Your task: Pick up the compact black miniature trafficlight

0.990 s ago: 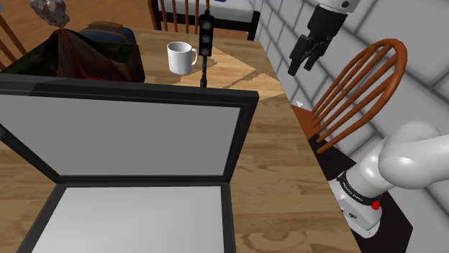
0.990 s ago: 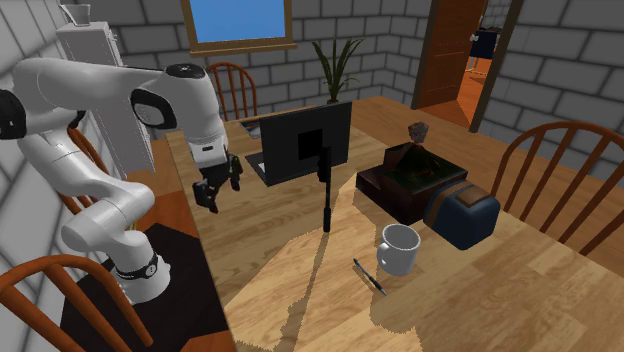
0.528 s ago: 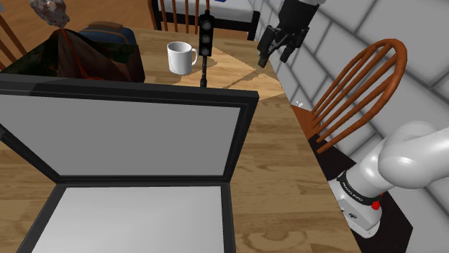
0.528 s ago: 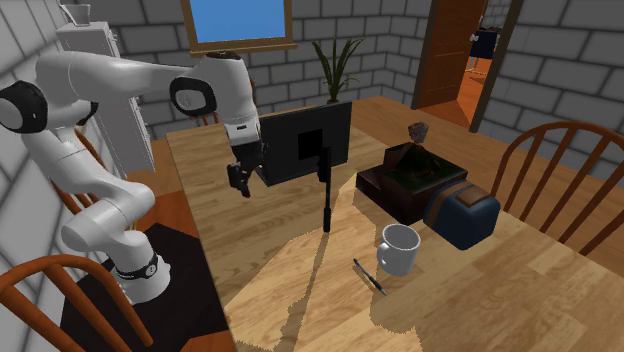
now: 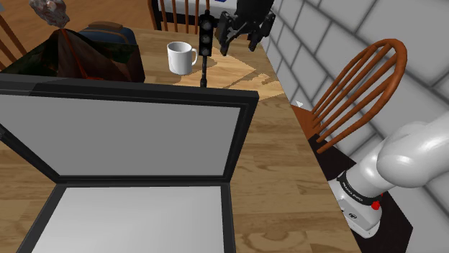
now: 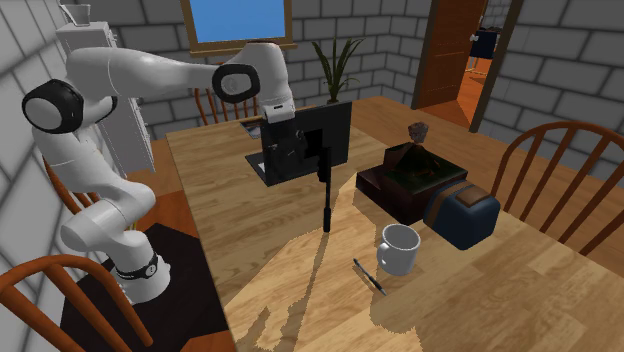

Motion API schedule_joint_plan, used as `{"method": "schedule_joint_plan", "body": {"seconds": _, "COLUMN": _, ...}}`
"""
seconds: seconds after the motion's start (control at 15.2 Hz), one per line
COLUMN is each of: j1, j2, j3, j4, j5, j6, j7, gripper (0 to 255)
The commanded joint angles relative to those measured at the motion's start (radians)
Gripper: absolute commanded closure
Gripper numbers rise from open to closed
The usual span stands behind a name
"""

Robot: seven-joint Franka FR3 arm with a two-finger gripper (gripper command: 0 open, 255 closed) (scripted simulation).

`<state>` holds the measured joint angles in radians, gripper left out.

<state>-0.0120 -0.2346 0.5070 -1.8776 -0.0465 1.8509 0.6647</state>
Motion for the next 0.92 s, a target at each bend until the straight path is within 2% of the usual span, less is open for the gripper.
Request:
{"method": "schedule_joint_plan", "body": {"seconds": 0.0, "j1": -0.006, "j2": 0.081, "j3": 0.050, "j4": 0.083, "j5": -0.078, "j6": -0.001, "j7": 0.086, "gripper": 0}}
{"method": "schedule_joint_plan", "body": {"seconds": 0.26, "j1": 0.022, "j2": 0.267, "j3": 0.133, "j4": 0.282, "j5": -0.270, "j6": -0.056, "j7": 0.256, "gripper": 0}}
{"method": "schedule_joint_plan", "body": {"seconds": 0.33, "j1": 0.034, "j2": 0.295, "j3": 0.138, "j4": 0.314, "j5": -0.300, "j6": -0.068, "j7": 0.278, "gripper": 0}}
{"method": "schedule_joint_plan", "body": {"seconds": 0.86, "j1": 0.029, "j2": 0.277, "j3": 0.128, "j4": 0.194, "j5": -0.295, "j6": 0.036, "j7": 0.299, "gripper": 0}}
